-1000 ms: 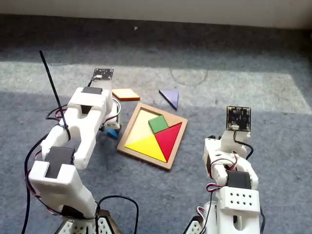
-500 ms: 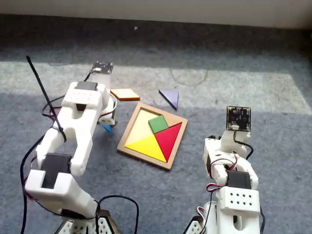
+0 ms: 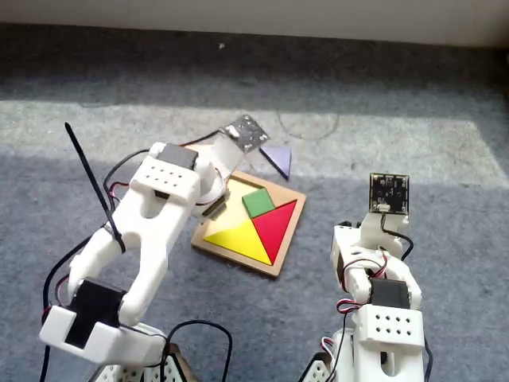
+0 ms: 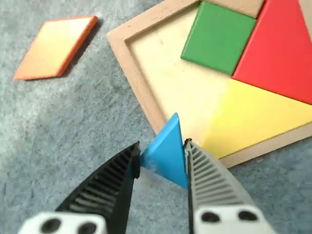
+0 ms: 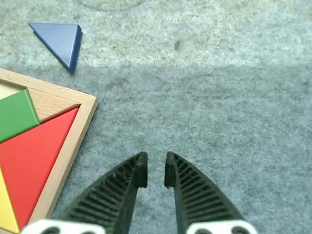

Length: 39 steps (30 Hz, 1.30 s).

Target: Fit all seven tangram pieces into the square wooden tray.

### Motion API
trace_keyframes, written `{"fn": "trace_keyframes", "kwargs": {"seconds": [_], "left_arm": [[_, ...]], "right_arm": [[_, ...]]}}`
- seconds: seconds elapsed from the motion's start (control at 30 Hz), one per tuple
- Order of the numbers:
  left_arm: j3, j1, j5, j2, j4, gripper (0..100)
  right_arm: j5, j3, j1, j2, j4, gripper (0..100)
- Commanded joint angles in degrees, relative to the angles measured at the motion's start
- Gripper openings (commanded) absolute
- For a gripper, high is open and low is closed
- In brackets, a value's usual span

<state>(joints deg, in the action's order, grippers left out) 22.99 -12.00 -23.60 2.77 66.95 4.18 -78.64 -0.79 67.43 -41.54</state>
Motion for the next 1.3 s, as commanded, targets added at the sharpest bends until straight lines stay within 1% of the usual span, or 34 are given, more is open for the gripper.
{"fn": "trace_keyframes", "kwargs": {"seconds": [0.0, 0.17, 0.27, 0.47, 0.6, 0.67, 0.7, 0.8, 0.87, 0.93, 1.03, 1.2, 1.27], "left_arm": [[-2.77, -2.86, -13.71, -0.75, 0.44, 8], [-3.56, -5.14, -27.52, -1.01, 0.44, 8], [-3.56, -6.81, -33.76, -1.36, 0.44, 8], [-2.77, -10.59, -40.44, -1.54, 0.88, 8], [-2.15, -13.67, -43.6, -1.54, 3.96, 8], [-1.71, -15.25, -43.87, -1.54, 5.1, 9], [-1.54, -15.69, -43.78, -1.54, 5.36, 11], [-0.84, -15.25, -43.08, -1.54, 5.36, 22], [-1.1, -14.2, -39.38, -1.54, 4.92, 28], [-1.36, -13.58, -36.13, -1.01, 4.92, 28], [-2.07, -12.26, -35.69, -0.84, 5.27, 28], [-2.42, -9.98, -35.16, -0.84, 5.54, 24], [-2.95, -8.84, -32.35, -0.84, 7.38, 23]], "right_arm": [[0.7, 0.13, 0.66, 0.84, 1.19, 7.7], [0.7, 0.13, 0.66, 0.84, 1.19, 7.7], [0.7, 0.13, 0.66, 0.84, 1.19, 7.7], [0.79, 0.13, 0.66, 0.84, 1.19, 7.7], [0.79, 0.13, 0.66, 0.84, 1.19, 7.7], [0.79, 0.22, 0.66, 0.84, 1.19, 7.7], [0.79, 0.22, 0.66, 0.84, 1.19, 7.7], [0.79, 0.31, 0.66, 0.84, 1.19, 7.7], [0.79, 0.31, 0.66, 0.84, 1.19, 7.7], [0.79, 0.31, 0.66, 0.84, 1.19, 7.7], [0.79, 0.31, 0.66, 0.84, 1.19, 7.7], [0.79, 0.31, 0.66, 0.84, 1.19, 7.7], [0.79, 0.31, 0.66, 0.84, 1.19, 7.7]]}}
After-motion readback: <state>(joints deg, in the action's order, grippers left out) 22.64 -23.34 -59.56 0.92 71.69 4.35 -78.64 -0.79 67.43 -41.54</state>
